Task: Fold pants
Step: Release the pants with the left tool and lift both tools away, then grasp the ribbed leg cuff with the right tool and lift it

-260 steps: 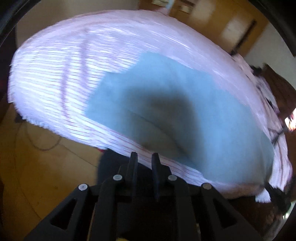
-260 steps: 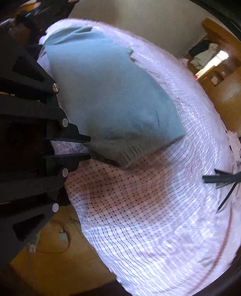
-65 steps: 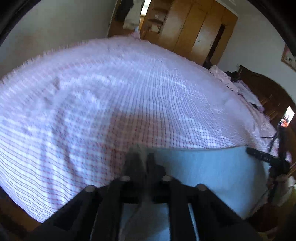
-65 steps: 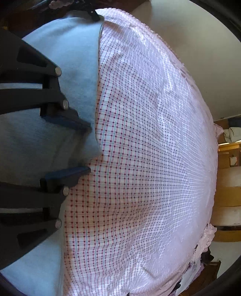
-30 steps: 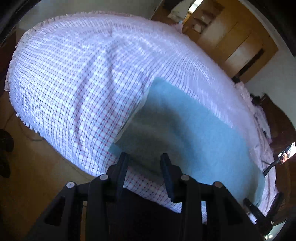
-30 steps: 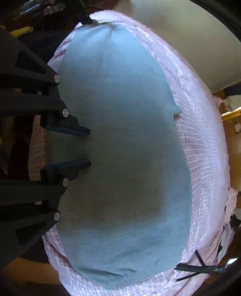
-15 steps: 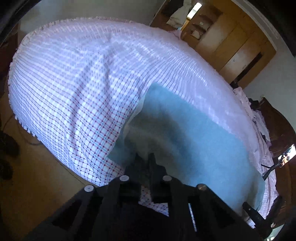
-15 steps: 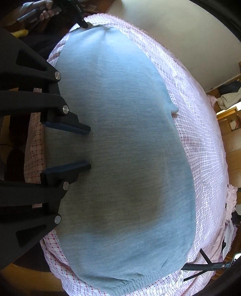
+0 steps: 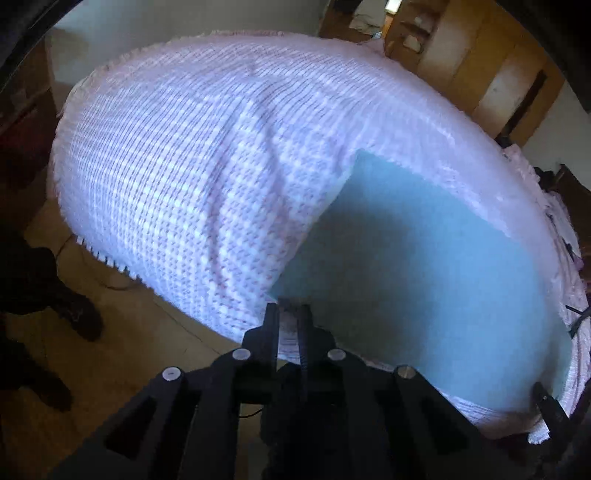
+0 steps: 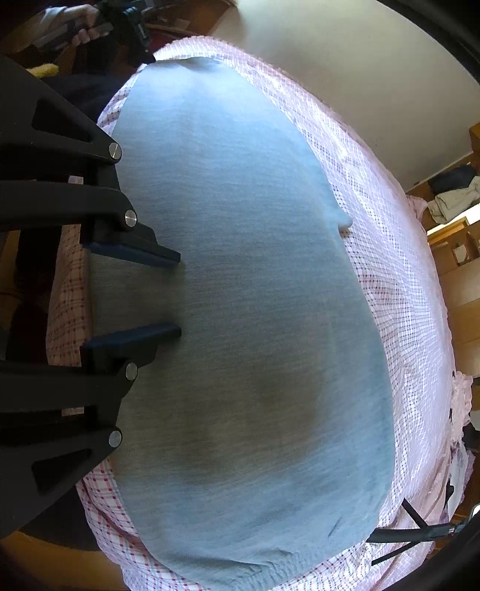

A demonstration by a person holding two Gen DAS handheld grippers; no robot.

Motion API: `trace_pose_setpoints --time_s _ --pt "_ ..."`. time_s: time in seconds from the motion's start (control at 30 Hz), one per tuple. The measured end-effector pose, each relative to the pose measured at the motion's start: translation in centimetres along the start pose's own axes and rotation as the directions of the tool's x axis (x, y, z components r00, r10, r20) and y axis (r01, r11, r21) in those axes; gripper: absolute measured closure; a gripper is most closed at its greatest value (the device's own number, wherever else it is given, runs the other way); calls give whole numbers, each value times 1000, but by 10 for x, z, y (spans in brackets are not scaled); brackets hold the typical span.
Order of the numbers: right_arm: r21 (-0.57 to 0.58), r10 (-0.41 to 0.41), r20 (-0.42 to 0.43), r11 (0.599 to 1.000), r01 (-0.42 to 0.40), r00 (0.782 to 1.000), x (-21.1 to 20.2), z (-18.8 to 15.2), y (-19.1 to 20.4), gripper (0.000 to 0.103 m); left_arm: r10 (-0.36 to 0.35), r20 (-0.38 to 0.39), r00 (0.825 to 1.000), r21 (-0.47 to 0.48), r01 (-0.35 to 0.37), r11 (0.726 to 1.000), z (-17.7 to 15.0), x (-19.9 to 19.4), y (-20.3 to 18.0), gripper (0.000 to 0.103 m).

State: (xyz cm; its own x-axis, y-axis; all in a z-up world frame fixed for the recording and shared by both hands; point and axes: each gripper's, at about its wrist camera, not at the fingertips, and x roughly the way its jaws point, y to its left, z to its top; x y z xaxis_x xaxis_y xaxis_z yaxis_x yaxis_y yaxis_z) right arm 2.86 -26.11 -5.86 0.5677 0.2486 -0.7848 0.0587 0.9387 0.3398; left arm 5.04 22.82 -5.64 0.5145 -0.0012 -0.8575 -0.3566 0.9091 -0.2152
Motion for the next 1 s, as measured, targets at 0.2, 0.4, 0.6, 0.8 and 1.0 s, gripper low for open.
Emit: trace_pose_setpoints --time_s 0.2,0.4,0.6,0.8,1.0 --pt "96 39 29 995 -42 999 -24 -1 -20 78 -8 6 1000 125 7 992 5 -25 -39 77" --pt "155 -94 133 985 73 987 -67 -21 -64 76 -41 -29 999 228 46 973 -4 -19 -77 69" --pt "285 -56 178 959 4 982 -80 -43 -116 71 -13 -65 998 256 29 966 -21 -5 -95 69" --pt "275 99 163 951 -142 982 -49 -38 -122 70 47 -75 996 271 -25 962 -21 7 -109 63" --pt "310 167 173 926 -215 971 -37 -32 -128 69 79 -55 995 273 -62 960 -24 7 -115 61"
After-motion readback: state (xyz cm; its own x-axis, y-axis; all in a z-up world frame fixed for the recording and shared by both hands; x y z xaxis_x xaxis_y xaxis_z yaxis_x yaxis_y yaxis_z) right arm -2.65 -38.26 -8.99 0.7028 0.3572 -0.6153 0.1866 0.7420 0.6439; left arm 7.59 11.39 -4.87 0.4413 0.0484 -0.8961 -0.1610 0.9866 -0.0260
